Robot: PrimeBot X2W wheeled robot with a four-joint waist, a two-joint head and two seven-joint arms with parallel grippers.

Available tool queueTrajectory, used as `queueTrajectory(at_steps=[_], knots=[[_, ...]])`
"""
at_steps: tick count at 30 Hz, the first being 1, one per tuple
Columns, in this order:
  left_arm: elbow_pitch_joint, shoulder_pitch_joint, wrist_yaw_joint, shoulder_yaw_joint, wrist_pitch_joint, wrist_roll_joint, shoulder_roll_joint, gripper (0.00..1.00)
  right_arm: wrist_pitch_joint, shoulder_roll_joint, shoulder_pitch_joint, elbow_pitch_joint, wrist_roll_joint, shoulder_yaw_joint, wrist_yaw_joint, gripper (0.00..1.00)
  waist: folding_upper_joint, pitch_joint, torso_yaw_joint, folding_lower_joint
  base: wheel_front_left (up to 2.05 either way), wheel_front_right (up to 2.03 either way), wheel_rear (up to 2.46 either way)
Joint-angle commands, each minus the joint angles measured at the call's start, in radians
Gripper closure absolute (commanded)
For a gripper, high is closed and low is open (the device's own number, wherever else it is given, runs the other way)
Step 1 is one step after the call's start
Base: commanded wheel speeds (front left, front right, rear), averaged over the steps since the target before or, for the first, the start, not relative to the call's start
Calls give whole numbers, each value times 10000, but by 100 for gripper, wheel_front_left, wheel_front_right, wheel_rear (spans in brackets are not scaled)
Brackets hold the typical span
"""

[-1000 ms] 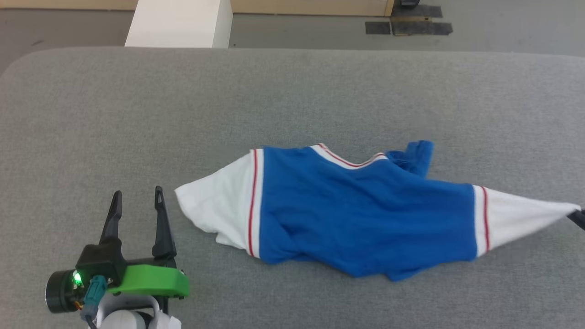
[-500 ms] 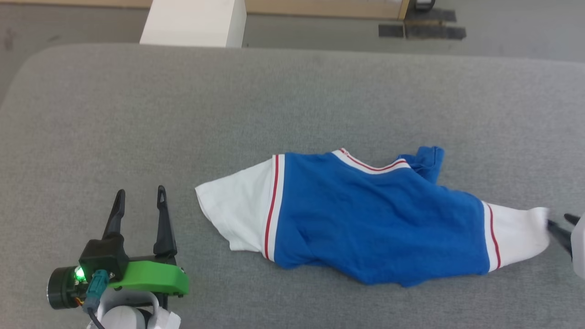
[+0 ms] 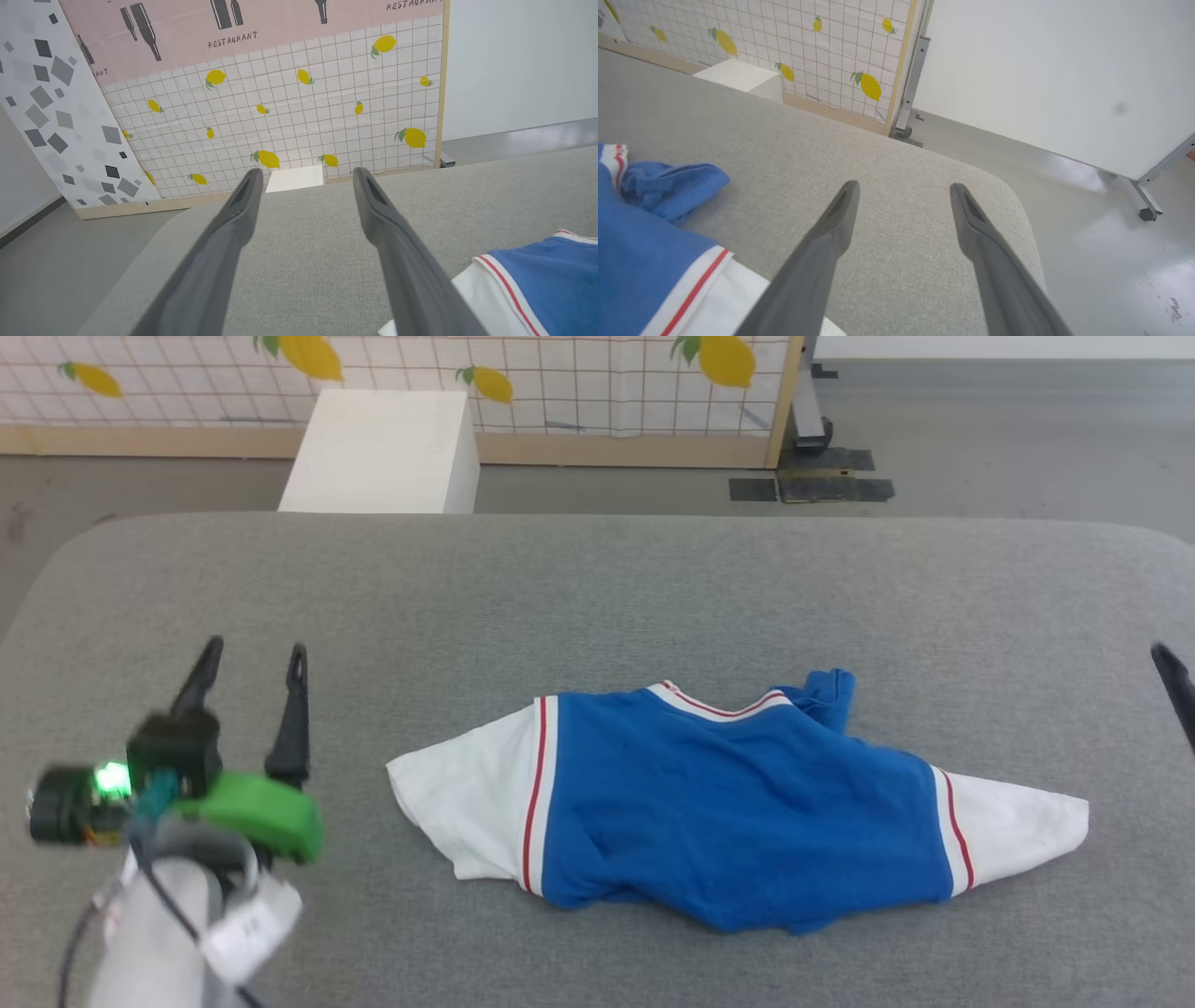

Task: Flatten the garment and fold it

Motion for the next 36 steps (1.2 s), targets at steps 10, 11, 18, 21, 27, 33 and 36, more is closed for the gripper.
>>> queueTrajectory(at_steps=[10, 11, 18, 21, 27, 33, 36], knots=[[784, -2240, -240, -2392, 2944, -1646, 1761, 0, -159, 3781, 2386, -3813, -4252, -5988, -13, 0, 0, 278, -399, 0, 0, 0, 0], [847, -2441, -241, -2827, 3333, -2030, 1989, 0, -160, 4160, 2676, -4305, -4616, -6338, -13, 0, 0, 307, -410, 0, 0, 0, 0], [1119, -3938, -243, -5379, 6701, -4864, 3239, 0, -161, 5647, 3792, -6254, -5856, -7120, -13, 0, 0, 621, -470, 0, 0, 0, 0], [1027, -4719, -244, -6474, 8150, -5860, 3767, 0, -161, 5976, 3977, -6599, -5996, -7038, -13, 0, 0, 831, -560, 0, 0, 0, 0], [1015, -5819, -244, -8310, 10484, -7256, 4349, 0, -141, 6343, 3974, -6764, -5961, -6779, -13, 0, 0, 1259, -807, 0, 0, 0, 0], [1578, -6307, -245, -9447, 11489, -7957, 4591, 0, -125, 6268, 3724, -6569, -5890, -6394, -13, 0, 0, 1675, -1197, 0, 0, 0, 0], [1934, -6408, -245, -10047, 11649, -8018, 4696, 0, -130, 6202, 3528, -6471, -5881, -6253, -13, 0, 0, 1891, -1408, 0, 0, 0, 0]])
